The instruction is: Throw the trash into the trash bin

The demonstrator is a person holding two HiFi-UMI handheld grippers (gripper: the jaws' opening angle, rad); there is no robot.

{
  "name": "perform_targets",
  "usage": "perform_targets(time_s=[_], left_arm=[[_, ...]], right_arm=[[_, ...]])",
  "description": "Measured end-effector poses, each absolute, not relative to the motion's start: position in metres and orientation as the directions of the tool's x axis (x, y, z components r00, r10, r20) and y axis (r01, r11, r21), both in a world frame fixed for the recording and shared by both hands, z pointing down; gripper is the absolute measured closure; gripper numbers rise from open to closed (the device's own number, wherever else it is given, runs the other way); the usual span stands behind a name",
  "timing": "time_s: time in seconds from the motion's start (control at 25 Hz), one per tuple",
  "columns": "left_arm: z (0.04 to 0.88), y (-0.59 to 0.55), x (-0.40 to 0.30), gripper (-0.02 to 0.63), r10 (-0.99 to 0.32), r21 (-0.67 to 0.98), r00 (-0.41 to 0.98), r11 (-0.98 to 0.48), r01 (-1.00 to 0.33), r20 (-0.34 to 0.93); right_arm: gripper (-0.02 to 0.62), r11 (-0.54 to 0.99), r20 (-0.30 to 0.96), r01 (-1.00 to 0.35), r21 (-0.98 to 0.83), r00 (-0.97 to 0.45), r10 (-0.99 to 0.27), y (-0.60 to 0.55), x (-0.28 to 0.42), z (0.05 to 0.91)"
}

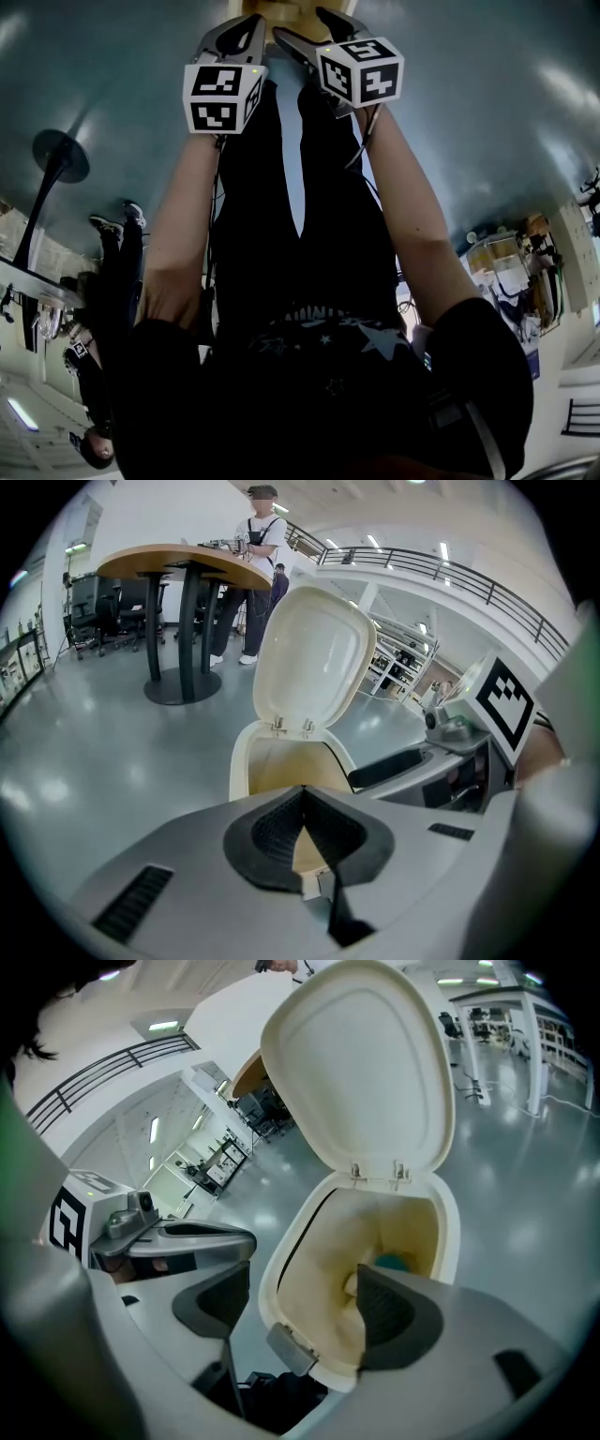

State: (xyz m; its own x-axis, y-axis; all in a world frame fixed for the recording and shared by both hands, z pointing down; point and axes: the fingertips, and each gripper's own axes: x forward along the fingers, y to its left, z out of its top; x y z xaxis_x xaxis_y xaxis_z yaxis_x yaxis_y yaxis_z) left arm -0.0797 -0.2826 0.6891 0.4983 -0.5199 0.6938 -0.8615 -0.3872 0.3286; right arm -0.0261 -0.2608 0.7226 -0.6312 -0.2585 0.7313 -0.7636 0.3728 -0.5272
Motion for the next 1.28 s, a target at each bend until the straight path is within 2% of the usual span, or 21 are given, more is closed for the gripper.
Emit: perform_targets(time_s=[0.08,0.2,0.4,0.56,0.8,0.96,1.28], left_arm=[[0.684,-0.282,-0.077,0.595,-0.525,0.328,0.5,-0.389,-0.861,0.689],[0.676,-0.282,-0.072,0.595,-0.535,0.326,0.498,-0.387,-0.862,0.682],[0.657,-0.277,-0.074,0.595,-0.558,0.327,0.499,-0.384,-0.864,0.663],[0.643,-0.274,-0.076,0.595,-0.571,0.312,0.498,-0.396,-0.864,0.652],[0.608,-0.272,-0.07,0.595,-0.609,0.26,0.48,-0.416,-0.871,0.632],[0.579,-0.279,-0.065,0.595,-0.648,0.241,0.462,-0.404,-0.883,0.606],[0.526,-0.273,-0.046,0.595,-0.709,0.208,0.424,-0.376,-0.903,0.563]], right_arm=[[0.229,0.384,0.735,-0.769,-0.512,-0.623,-0.268,-0.262,-0.023,0.717],[0.312,0.406,0.743,-0.78,-0.476,-0.604,-0.289,-0.265,-0.014,0.705],[0.359,0.404,0.721,-0.76,-0.51,-0.633,-0.281,-0.261,-0.018,0.683],[0.442,0.423,0.714,-0.759,-0.495,-0.633,-0.3,-0.263,-0.022,0.662],[0.442,0.468,0.676,-0.733,-0.493,-0.662,-0.324,-0.263,-0.024,0.617],[0.497,0.482,0.65,-0.729,-0.486,-0.671,-0.358,-0.269,-0.016,0.587],[0.512,0.478,0.606,-0.726,-0.494,-0.682,-0.41,-0.262,0.028,0.532]])
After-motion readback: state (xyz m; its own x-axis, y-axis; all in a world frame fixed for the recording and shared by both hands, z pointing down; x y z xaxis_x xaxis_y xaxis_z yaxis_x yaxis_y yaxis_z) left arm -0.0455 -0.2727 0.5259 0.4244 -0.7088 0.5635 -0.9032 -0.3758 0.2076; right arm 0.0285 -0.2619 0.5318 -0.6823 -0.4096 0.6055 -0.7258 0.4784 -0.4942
